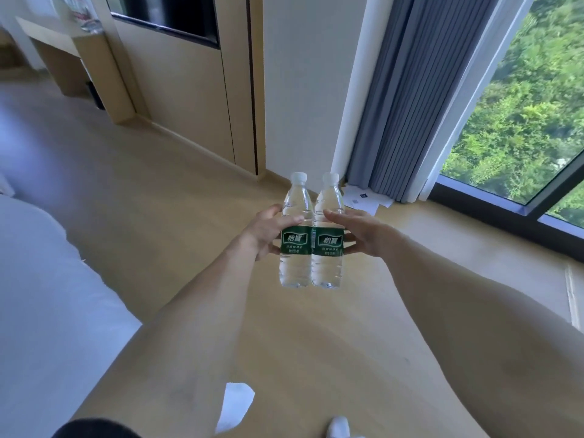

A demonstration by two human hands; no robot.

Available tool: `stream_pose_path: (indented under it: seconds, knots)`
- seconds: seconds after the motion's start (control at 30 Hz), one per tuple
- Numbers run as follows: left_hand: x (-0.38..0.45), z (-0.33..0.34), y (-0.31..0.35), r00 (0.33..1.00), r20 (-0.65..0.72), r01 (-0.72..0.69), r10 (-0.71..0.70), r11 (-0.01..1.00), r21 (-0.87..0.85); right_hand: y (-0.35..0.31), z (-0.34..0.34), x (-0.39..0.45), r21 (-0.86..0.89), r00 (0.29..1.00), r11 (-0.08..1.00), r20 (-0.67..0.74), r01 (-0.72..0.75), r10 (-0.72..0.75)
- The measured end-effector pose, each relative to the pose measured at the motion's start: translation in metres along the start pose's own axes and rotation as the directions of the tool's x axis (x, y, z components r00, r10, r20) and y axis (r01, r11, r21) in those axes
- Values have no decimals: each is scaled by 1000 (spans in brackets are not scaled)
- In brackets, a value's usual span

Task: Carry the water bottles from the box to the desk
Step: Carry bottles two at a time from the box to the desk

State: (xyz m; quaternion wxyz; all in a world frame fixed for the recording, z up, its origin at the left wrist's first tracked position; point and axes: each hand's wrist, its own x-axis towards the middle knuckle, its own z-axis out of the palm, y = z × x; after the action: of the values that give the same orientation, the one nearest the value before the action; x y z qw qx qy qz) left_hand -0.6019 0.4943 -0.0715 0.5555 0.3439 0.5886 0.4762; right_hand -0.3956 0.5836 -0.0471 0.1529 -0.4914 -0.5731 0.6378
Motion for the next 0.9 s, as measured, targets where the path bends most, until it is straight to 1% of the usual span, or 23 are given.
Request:
stream_pose_path:
  seconds: [0.17,0.33,0.43,0.57,0.67,0.77,0.9]
  knots:
    - [52,-37,10,994,-99,36,-41,998,-44,-30,12,81,-24,995,1000,103,-12,14]
    - [115,-81,31,972,-224,46,-64,995,-83,-71,25,177,-50,977,999,213,0,10]
    - [153,-108,50,939,-336,37,-71,994,-107,-102,32,236,-56,958,998,287,15,2]
    - [200,-143,82,902,-428,17,-61,994,-107,-147,41,308,-91,928,996,372,26,9]
    - [227,-174,99,861,-505,-11,-63,990,-144,-181,53,359,-137,911,990,412,26,33]
    - [244,-200,107,829,-557,-33,-51,990,-140,-199,68,398,-156,890,987,454,41,35]
    - [268,-242,112,787,-614,-24,-61,991,-129,-221,100,452,-196,865,979,499,51,55]
